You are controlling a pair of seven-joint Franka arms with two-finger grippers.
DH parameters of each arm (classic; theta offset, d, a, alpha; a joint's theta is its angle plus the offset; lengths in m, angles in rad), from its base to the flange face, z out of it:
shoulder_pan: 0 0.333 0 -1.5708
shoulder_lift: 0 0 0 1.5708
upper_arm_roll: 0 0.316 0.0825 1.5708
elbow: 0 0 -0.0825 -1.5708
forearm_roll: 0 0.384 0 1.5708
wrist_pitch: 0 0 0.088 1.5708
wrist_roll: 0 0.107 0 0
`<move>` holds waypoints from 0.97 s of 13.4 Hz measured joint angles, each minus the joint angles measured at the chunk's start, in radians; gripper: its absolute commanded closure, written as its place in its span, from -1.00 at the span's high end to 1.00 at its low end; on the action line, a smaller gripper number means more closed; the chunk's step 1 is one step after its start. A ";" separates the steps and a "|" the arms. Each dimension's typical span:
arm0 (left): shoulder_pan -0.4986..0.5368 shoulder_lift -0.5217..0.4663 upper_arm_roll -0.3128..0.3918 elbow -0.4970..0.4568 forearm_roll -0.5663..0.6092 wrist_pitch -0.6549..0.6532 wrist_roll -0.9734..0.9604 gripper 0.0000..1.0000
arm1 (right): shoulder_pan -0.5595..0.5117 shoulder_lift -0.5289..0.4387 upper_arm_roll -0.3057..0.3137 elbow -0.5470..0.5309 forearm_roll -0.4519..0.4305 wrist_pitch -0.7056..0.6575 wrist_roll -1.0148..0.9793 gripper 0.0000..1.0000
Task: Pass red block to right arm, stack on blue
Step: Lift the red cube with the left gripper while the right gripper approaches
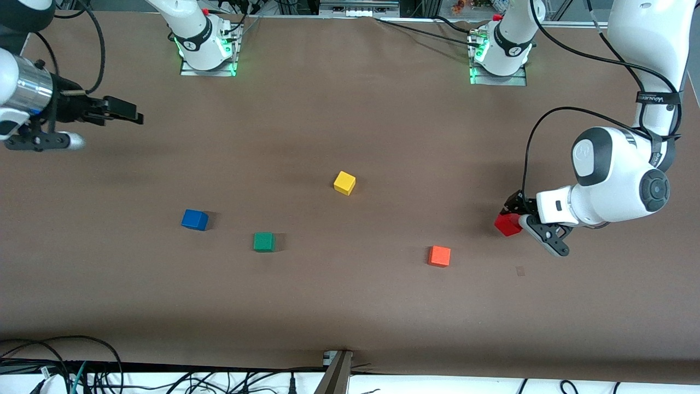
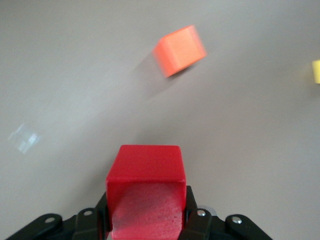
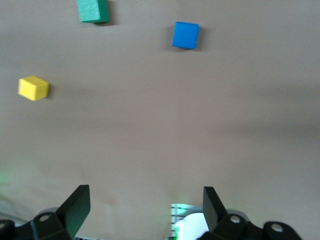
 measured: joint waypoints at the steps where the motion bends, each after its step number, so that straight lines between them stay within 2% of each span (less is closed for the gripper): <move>1: -0.001 0.000 -0.002 0.000 -0.079 -0.003 0.098 -1.00 | -0.001 0.022 0.000 -0.001 0.045 0.000 0.000 1.00; 6: -0.063 0.002 -0.011 -0.004 -0.439 -0.124 0.467 -1.00 | -0.005 0.158 -0.004 -0.004 0.362 -0.010 0.000 1.00; 10: -0.174 0.017 -0.015 -0.004 -0.751 -0.142 0.642 -1.00 | -0.005 0.275 -0.004 -0.004 0.664 0.038 0.000 1.00; 13: -0.260 0.021 -0.020 0.017 -0.943 -0.160 0.742 -1.00 | 0.020 0.311 0.001 -0.014 0.815 0.094 -0.001 1.00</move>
